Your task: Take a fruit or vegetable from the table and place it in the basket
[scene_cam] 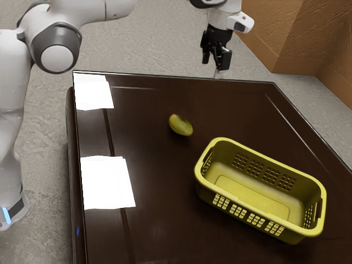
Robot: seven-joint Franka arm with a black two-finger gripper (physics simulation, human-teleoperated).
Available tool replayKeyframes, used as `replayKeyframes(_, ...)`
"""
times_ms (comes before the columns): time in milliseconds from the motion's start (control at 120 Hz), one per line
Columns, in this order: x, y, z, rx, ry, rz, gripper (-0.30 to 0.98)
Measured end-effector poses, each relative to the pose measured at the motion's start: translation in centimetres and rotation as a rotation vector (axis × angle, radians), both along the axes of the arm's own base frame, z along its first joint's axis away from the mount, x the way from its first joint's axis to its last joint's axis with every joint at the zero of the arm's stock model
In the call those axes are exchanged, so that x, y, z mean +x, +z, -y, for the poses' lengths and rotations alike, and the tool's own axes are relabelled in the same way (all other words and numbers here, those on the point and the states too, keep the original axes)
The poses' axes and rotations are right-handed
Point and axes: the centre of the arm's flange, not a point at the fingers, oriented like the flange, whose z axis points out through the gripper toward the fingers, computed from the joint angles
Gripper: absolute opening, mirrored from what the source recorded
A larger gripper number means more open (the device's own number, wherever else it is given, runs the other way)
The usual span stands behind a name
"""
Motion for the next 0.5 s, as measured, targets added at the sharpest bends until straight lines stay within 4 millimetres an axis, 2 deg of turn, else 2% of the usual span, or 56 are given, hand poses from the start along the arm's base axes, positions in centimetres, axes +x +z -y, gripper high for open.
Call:
replayKeyframes(192,-0.3,-0.1,-0.4,-0.009,-0.006,-0.017,0.69)
replayKeyframes(283,-0.3,-0.3,0.6,-0.011,-0.053,-0.03,0.69)
replayKeyframes(342,-0.1,-2.5,1.1,-0.015,-0.103,-0.079,0.69)
replayKeyframes(425,-0.1,-8.7,2.6,-0.033,-0.228,-0.19,0.68)
replayKeyframes(500,-0.9,-11.8,2.6,-0.048,-0.338,-0.222,0.69)
